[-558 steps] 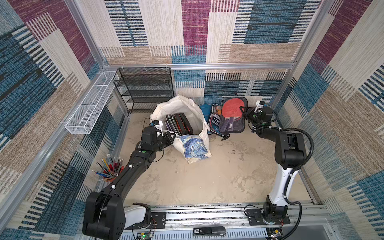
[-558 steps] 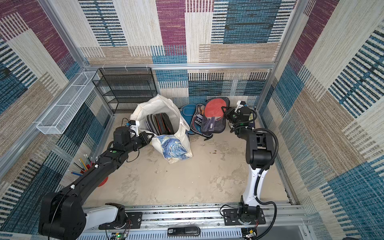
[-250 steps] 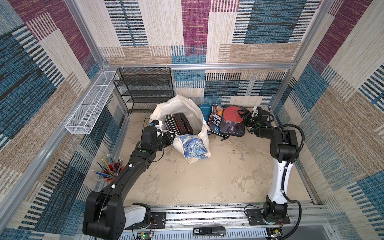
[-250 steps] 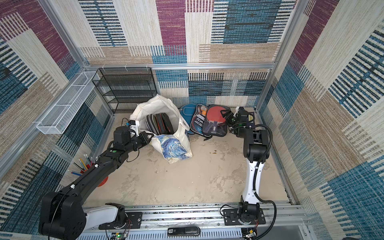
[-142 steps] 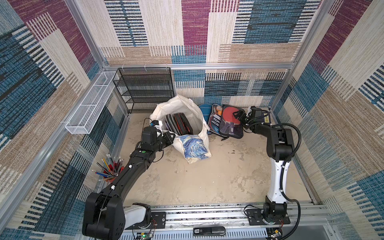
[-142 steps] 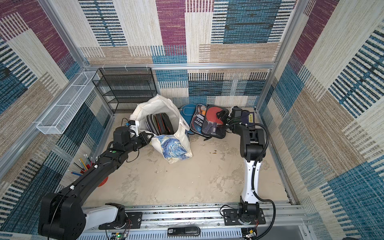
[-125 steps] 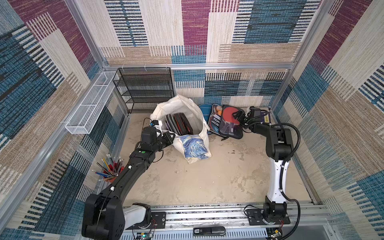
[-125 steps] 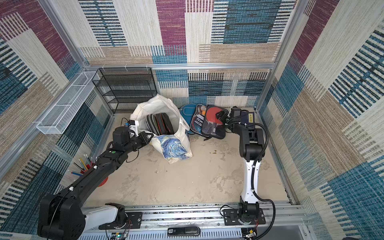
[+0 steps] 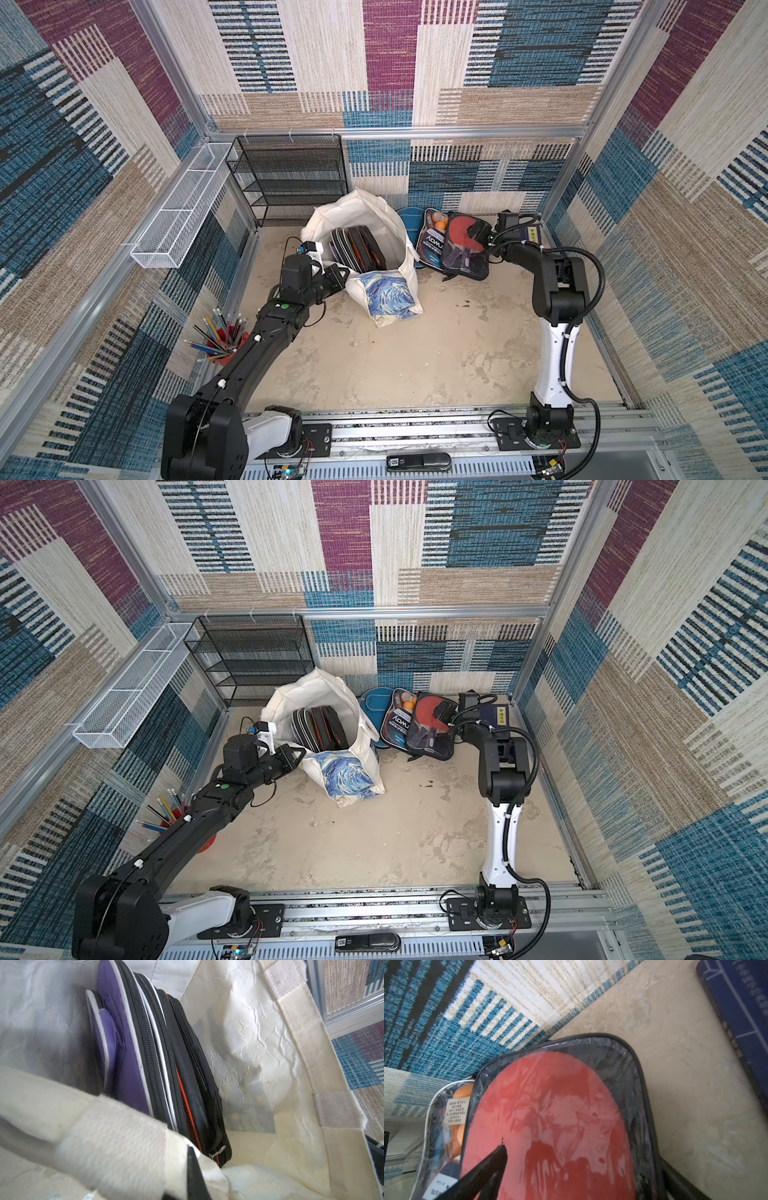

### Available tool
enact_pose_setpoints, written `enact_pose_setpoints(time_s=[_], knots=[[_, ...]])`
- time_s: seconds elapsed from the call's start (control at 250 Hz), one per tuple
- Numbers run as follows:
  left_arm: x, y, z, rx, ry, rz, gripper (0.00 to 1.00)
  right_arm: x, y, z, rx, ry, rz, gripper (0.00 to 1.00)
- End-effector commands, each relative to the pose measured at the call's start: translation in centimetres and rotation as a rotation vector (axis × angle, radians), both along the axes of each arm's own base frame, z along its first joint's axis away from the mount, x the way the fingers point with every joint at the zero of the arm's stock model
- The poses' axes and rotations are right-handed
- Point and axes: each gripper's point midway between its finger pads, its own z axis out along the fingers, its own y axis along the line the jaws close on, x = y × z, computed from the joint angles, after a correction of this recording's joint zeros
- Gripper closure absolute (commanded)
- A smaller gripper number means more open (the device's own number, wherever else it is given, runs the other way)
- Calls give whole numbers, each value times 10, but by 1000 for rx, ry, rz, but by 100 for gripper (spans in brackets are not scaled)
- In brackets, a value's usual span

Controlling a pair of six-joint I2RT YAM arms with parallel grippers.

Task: Remove the ping pong set from the canvas bag
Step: Place the ping pong set at the ping pong set.

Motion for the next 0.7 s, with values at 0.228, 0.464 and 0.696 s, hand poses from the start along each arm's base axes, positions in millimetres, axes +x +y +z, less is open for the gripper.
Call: enact_pose_setpoints(time_s=[0.228,0.464,0.696], knots=[[2,2,7,18,-38,6,100,-2,-17,5,-135,14,-58,0],[3,1,10,18,-43,-1,100,-7,-15,33,-175,-43,-55,1],[3,-1,9,12,-39,-8,100,-30,33,122,-209,-221,77,1]])
